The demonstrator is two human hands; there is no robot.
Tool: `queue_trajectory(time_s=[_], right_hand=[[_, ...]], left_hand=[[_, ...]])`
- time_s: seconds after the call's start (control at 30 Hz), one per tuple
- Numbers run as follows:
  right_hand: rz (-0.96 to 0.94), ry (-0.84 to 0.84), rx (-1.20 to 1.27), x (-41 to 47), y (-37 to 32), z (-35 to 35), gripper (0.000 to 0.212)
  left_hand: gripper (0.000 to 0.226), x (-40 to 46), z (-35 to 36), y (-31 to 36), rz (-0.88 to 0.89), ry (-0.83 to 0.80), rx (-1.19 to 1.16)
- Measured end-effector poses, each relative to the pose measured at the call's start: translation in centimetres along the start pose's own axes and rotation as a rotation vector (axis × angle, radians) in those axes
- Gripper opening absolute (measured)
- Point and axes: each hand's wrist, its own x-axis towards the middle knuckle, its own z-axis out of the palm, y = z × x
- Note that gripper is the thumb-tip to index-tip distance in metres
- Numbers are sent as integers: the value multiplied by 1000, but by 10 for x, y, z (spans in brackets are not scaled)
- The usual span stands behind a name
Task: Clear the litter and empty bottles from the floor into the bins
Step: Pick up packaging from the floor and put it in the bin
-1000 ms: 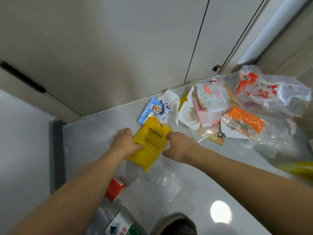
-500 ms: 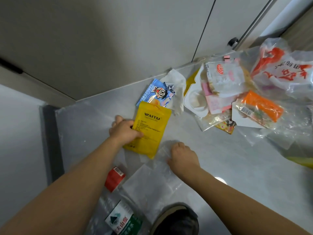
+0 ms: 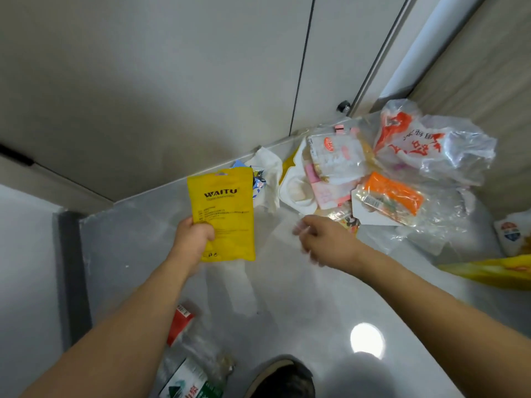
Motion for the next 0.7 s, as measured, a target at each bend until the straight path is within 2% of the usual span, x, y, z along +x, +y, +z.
queue_trajectory(time_s=[0.07, 0.17, 0.37, 0.53, 0.7], right_hand=[[3, 25, -13, -20, -6, -34, 24], [-17, 102, -62, -53, -7, -81, 23], [53, 184, -121, -116, 14, -160, 22], [117, 305, -85, -185, 39, -218, 21], [272, 457, -134, -270, 79, -291, 20]], left_hand=[[53, -13, 20, 17, 48, -73, -74], [63, -33, 60, 52, 98, -223, -65], [66, -96, 155, 127, 222, -487, 139], [58, -160, 226, 173, 435, -646, 255], [49, -236, 293, 206, 549, -773, 325]])
